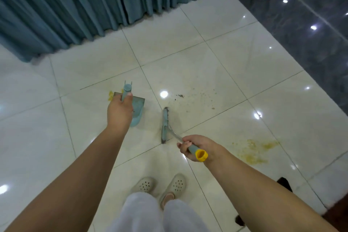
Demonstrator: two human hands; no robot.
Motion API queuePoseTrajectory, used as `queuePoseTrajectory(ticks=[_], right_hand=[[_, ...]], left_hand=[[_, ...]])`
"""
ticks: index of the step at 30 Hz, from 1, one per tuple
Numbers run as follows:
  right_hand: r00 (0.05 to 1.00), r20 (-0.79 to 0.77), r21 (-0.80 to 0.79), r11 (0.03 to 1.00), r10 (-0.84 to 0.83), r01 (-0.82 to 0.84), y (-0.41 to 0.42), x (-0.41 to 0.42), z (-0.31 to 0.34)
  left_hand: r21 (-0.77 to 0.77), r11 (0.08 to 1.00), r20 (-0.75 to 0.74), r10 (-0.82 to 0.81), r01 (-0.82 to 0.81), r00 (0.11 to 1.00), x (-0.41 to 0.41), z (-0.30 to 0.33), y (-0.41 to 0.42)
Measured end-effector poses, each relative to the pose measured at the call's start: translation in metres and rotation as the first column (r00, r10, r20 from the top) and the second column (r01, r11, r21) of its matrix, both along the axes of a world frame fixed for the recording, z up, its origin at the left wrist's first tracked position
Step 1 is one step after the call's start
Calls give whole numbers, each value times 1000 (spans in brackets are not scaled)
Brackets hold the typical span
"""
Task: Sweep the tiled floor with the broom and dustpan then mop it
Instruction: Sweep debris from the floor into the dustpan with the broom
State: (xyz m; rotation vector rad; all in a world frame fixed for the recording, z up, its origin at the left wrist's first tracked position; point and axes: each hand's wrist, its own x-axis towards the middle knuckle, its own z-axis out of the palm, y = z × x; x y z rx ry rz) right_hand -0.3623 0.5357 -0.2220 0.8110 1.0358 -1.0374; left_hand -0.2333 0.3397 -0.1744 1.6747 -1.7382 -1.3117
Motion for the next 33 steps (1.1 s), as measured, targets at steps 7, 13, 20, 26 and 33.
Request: queuePoseTrajectory(ticks=[7, 13, 20, 26, 33], right_hand=[[949, 60, -68, 950, 309, -305, -50, 26, -24], [929, 48, -89, 928, 367, -362, -75, 23, -43], [982, -43, -8, 983, 182, -183, -66, -43, -41], [974, -150, 61, 985, 169, -161, -44, -99, -29], [965, -206, 88, 986, 160, -145, -38, -118, -16]], left_hand=[[-34, 992, 21, 123, -122, 992, 28, 5, -6], [-37, 963, -9, 267, -267, 964, 45, 0, -20], [-37, 969, 49, 246, -244, 968, 30, -11, -18], [-16, 969, 17, 245, -245, 969, 13, -21, -24], [27, 975, -34, 221, -220, 975, -13, -23, -49]])
